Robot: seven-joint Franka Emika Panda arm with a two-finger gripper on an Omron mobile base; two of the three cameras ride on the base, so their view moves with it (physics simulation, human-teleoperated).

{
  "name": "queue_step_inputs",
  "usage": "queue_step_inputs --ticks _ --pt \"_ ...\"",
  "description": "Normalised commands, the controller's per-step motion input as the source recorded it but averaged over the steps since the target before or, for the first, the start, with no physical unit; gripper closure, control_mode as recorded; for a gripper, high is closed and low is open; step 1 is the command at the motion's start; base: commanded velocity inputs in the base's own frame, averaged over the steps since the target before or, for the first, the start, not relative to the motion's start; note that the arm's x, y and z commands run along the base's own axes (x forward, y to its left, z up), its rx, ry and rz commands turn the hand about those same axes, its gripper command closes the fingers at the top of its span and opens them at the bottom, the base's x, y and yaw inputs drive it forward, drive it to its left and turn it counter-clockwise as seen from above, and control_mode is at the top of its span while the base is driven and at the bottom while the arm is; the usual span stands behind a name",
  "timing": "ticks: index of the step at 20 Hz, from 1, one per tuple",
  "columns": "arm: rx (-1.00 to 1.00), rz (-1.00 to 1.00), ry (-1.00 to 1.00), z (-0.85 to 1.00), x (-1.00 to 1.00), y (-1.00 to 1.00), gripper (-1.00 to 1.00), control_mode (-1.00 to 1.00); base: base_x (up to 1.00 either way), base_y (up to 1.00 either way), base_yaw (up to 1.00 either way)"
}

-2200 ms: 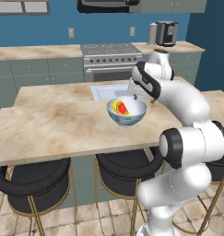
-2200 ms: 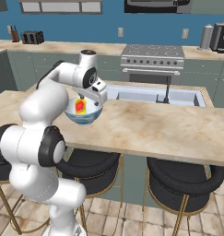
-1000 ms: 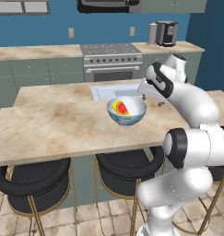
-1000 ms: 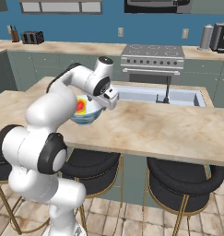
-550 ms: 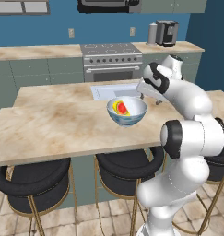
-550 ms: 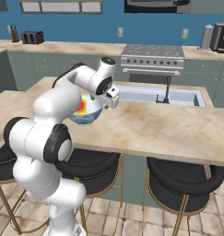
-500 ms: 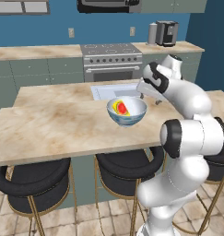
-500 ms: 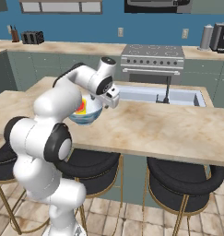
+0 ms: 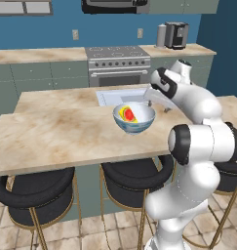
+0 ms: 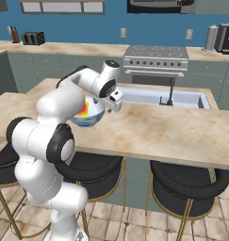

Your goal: Place the cup inside the bowl on the dining table and move the bowl to any counter.

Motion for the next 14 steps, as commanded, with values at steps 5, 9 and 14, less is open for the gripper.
queue_step_inputs --ticks 5,9,14 --pt "0.00 0.00 0.00 -0.18 0.00 0.00 -1.00 -1.00 0.00 0.00 0.00" --pt "0.00 0.00 0.04 -0.06 0.06 0.00 -1.00 -1.00 0.00 0.00 0.00" --pt "0.00 0.00 0.07 -0.04 0.26 0.00 -1.00 -1.00 0.00 0.00 0.00"
